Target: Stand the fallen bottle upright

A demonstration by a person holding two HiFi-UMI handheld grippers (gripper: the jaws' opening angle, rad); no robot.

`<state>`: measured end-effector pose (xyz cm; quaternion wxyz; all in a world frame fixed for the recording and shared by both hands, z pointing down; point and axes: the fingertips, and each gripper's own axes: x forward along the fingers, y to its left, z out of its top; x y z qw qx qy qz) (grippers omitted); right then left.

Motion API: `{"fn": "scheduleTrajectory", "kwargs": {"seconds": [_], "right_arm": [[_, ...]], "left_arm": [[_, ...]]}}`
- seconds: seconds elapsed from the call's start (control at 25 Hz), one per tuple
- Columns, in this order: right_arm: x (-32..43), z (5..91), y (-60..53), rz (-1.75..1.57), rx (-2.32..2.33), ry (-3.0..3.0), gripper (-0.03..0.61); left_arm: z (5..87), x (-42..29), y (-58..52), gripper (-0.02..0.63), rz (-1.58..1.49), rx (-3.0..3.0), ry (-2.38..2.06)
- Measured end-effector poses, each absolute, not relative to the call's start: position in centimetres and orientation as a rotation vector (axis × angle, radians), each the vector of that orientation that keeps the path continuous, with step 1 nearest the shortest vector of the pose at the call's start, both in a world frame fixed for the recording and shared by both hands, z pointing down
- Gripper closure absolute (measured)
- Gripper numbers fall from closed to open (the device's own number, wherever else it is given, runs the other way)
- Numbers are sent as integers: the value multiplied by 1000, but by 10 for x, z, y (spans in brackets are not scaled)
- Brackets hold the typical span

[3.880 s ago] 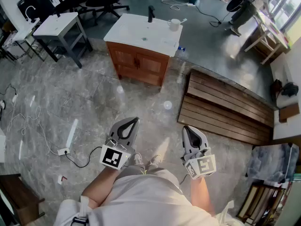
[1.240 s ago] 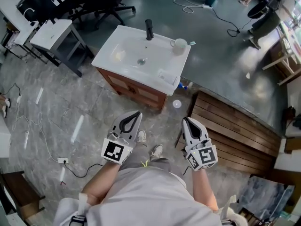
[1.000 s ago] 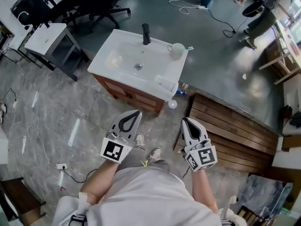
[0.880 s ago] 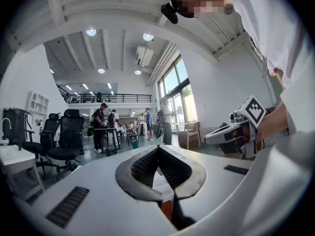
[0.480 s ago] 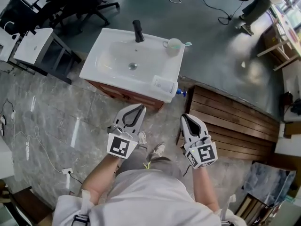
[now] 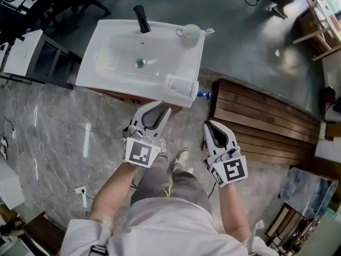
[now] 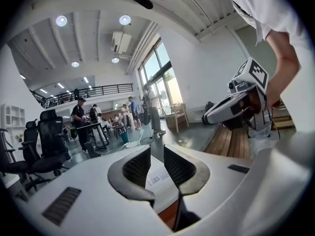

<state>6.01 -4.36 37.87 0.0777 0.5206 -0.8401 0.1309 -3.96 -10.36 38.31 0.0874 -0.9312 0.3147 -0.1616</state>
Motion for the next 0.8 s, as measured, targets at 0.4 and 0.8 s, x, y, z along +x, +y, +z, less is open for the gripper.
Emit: {"fn": "scheduleTrajectory", "kwargs": {"seconds": [0.4, 0.8], "right_arm": [[70, 415, -59, 423, 1551, -2517, 539], [80, 447, -61, 476, 1564, -2515, 540]], "left_arm": [[426, -8, -127, 493, -595, -2749, 849], [471, 17, -151, 419, -746, -2702, 745]]}}
